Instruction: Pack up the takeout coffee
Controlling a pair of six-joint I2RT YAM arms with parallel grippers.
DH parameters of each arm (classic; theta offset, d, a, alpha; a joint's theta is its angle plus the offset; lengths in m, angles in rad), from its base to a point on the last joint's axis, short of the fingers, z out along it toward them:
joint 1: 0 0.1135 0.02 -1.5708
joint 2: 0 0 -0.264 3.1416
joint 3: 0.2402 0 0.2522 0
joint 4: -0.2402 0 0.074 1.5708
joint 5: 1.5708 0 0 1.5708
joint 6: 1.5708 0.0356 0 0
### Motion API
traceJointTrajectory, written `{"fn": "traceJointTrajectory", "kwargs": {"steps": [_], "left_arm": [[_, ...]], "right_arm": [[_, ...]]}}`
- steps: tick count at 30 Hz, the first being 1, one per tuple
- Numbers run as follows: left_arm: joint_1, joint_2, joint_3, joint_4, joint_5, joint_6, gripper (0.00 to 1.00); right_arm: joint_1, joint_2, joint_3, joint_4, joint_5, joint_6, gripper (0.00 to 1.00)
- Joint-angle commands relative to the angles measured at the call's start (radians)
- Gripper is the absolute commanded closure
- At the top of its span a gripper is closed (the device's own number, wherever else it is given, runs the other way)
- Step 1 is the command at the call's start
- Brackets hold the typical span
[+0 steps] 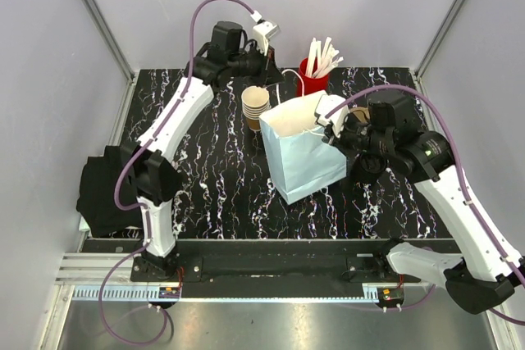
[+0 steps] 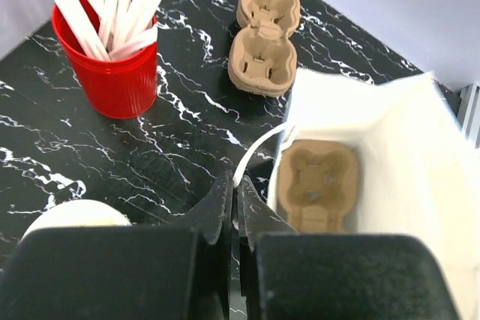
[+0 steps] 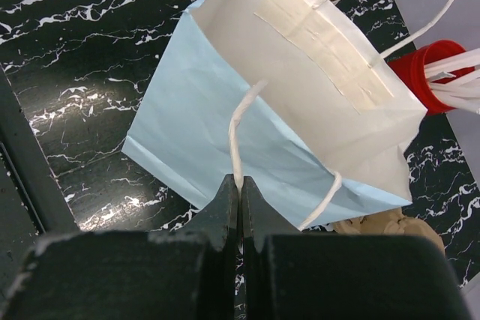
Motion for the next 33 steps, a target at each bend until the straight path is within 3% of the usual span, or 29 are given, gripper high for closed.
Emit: {"fn": "traceJointTrajectory", "kwargs": {"steps": [1,11,21,28,29,33], "left_arm": [[-0.004,-0.166,-0.013,0.014,-0.05,0.002,1.0],[-0.004,-0.401,-0.214,0.023,-0.103,0.038,1.0],[-0.009,-0.475,-0.519,0.08,-0.145,0.07,1.0],[-0.007,-0.504,-0.521,0.095,-0.191,0.076,1.0],[-0.007,-0.512,-0.519,0.097,-0.196,0.079,1.0],[-0.007,-0.532,-0.509,0.087,-0.23,0.088,1.0]], "right_arm": [[0.008,0.008,0.093,-0.001,-0.048,-0.001,1.0],[0.009,0.02,0.126,-0.021,-0.117,0.011,1.0],[0.009,0.042,0.017,0.01,-0.154,0.022,1.0],[0.011,0.055,0.055,0.039,-0.155,0.054,0.7],[0.011,0.054,0.058,0.039,-0.155,0.052,0.55],[0.011,0.034,0.083,0.03,-0.145,0.049,0.23]]}}
